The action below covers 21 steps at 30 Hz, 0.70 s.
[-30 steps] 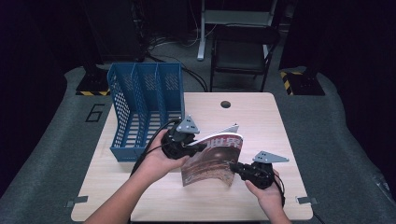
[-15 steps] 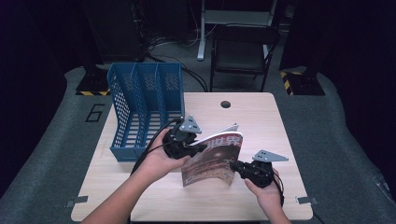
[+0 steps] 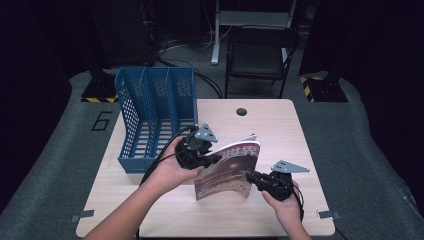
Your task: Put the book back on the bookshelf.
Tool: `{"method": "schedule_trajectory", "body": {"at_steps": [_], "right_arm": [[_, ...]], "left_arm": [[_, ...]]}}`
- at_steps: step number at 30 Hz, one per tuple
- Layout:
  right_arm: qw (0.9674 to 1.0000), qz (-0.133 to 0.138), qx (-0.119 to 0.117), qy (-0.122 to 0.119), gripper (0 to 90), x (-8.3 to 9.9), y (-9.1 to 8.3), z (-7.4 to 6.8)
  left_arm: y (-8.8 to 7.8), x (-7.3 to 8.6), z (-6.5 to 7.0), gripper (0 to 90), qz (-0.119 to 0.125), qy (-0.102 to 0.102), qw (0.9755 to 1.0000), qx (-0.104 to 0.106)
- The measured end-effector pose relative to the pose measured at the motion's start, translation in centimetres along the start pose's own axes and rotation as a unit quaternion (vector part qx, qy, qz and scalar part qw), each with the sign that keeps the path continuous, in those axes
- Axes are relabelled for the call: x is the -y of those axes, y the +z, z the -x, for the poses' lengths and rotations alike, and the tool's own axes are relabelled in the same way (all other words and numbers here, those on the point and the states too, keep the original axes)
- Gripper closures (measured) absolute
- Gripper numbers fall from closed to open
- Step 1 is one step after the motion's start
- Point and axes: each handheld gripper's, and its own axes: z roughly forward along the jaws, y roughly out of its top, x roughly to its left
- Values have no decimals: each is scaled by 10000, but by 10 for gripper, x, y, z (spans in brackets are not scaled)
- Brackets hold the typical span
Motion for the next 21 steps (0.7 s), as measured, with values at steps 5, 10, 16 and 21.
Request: {"method": "schedule_trajectory", "body": {"at_steps": [5, 10, 16, 21], "right_arm": [[10000, 9, 10, 54, 719, 0, 0, 0], [10000, 20, 8, 76, 706, 1, 0, 0], [10000, 28, 24, 52, 708, 1, 0, 0], [10000, 26, 17, 43, 708, 1, 0, 0]], "left_arm": [[1, -2, 0, 841, -28, -17, 10000, 20], [1, -5, 1, 841, -93, -12, 10000, 33], [1, -7, 0, 840, -195, -33, 9998, 53], [0, -8, -1, 840, -301, -29, 9995, 85]]}}
